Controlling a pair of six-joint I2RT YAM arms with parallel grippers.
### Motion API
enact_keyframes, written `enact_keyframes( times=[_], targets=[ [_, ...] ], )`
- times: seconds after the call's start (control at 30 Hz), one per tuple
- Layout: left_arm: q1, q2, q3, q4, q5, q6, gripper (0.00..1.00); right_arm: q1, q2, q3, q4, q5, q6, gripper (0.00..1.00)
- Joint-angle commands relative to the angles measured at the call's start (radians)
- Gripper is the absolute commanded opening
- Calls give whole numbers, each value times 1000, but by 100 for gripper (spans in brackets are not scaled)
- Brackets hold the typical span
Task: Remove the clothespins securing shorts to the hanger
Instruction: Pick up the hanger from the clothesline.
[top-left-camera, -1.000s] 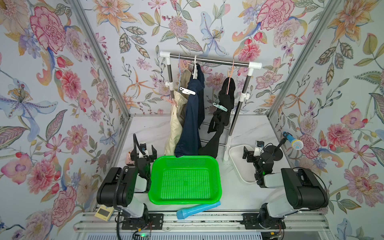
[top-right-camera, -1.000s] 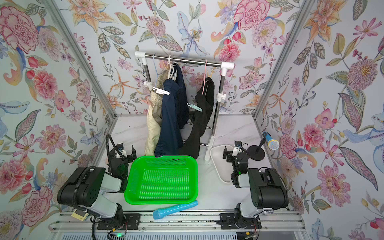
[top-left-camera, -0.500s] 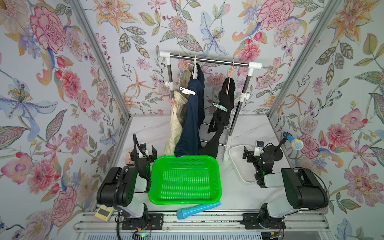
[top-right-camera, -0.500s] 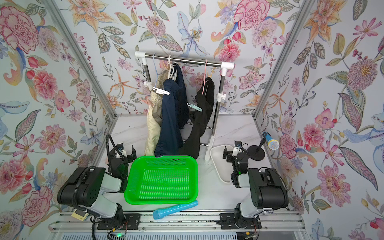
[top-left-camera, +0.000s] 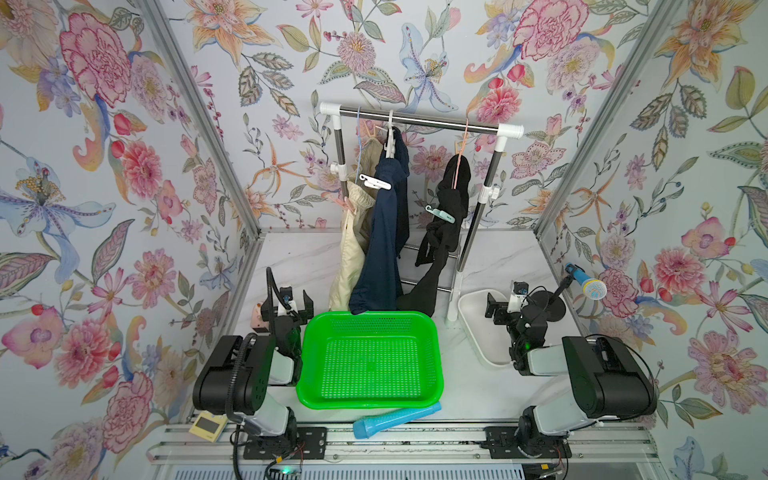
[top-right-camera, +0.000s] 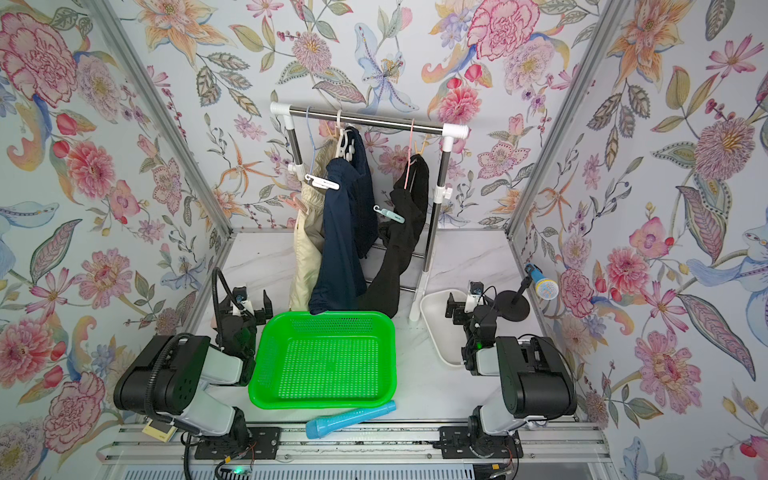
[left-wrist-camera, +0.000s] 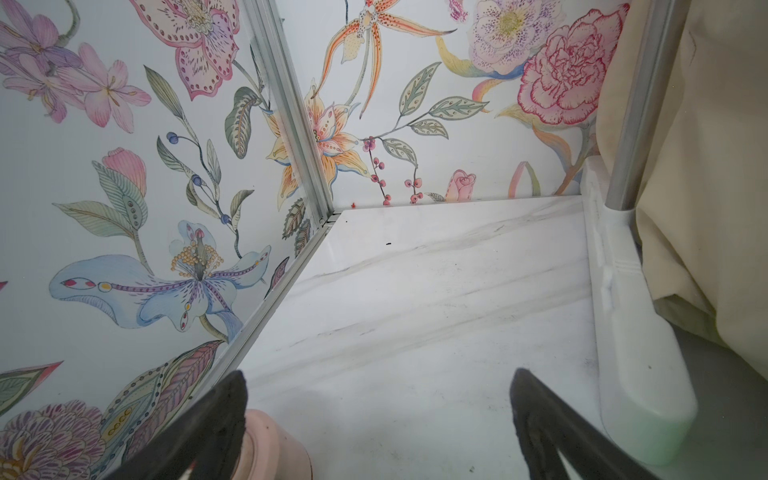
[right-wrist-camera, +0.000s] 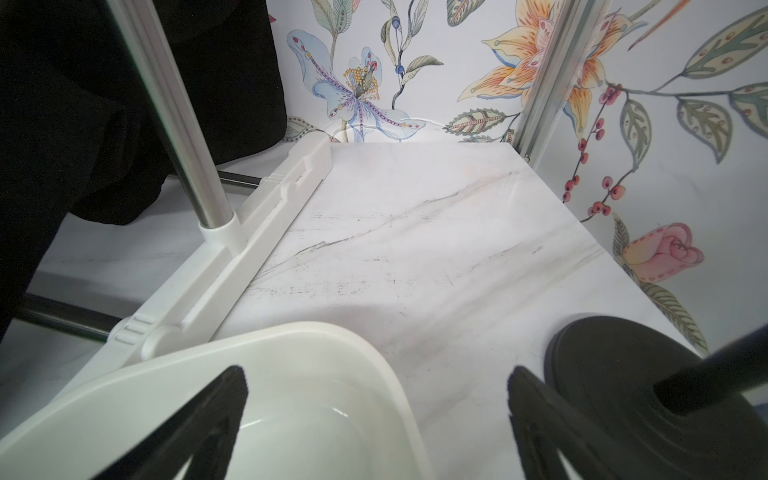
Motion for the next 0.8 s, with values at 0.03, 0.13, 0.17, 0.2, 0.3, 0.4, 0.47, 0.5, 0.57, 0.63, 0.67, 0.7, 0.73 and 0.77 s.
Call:
enact_keyframes(
  times=[0.03, 0.13, 0.17, 0.2, 0.3, 0.4, 0.47, 0.5, 0.57, 0.63, 0.67, 0.7, 0.73, 0.77],
  targets=[
    [-8, -103, 12, -66, 12, 2, 99, 2, -23, 40, -64, 35, -2, 99],
    [-10, -163, 37, -162, 10, 4, 99, 3, -72, 59, -136, 44, 0, 99],
    [-8, -186, 42, -187, 5, 2, 99, 3, -94, 64, -165, 47, -1, 99],
    [-9, -207, 46, -211, 1, 0, 99, 3, -111, 69, -189, 52, 1, 99],
    [-9, -290, 66, -278, -22, -12, 99, 7, -182, 80, -261, 89, 9, 99],
    [-9, -375, 144, -447, -55, -65, 100, 13, -269, 100, -359, 137, 45, 99],
    [-9, -419, 202, -564, -42, -104, 99, 17, -325, 125, -457, 157, 76, 99],
    [-9, -441, 236, -627, -30, -131, 99, 22, -353, 141, -511, 177, 92, 99],
    [-9, -476, 288, -728, 5, -176, 99, 31, -396, 163, -609, 209, 130, 99],
    [-9, -509, 343, -820, 69, -202, 100, 39, -444, 183, -703, 228, 169, 99],
    [-9, -522, 366, -856, 91, -223, 99, 42, -466, 195, -750, 235, 184, 99],
    [-9, -534, 391, -897, 118, -244, 99, 45, -484, 208, -801, 240, 203, 99],
    [-9, -546, 423, -936, 142, -262, 100, 48, -501, 224, -854, 242, 217, 99],
    [-11, -554, 451, -975, 147, -285, 99, 51, -515, 240, -898, 244, 225, 99]
  ],
)
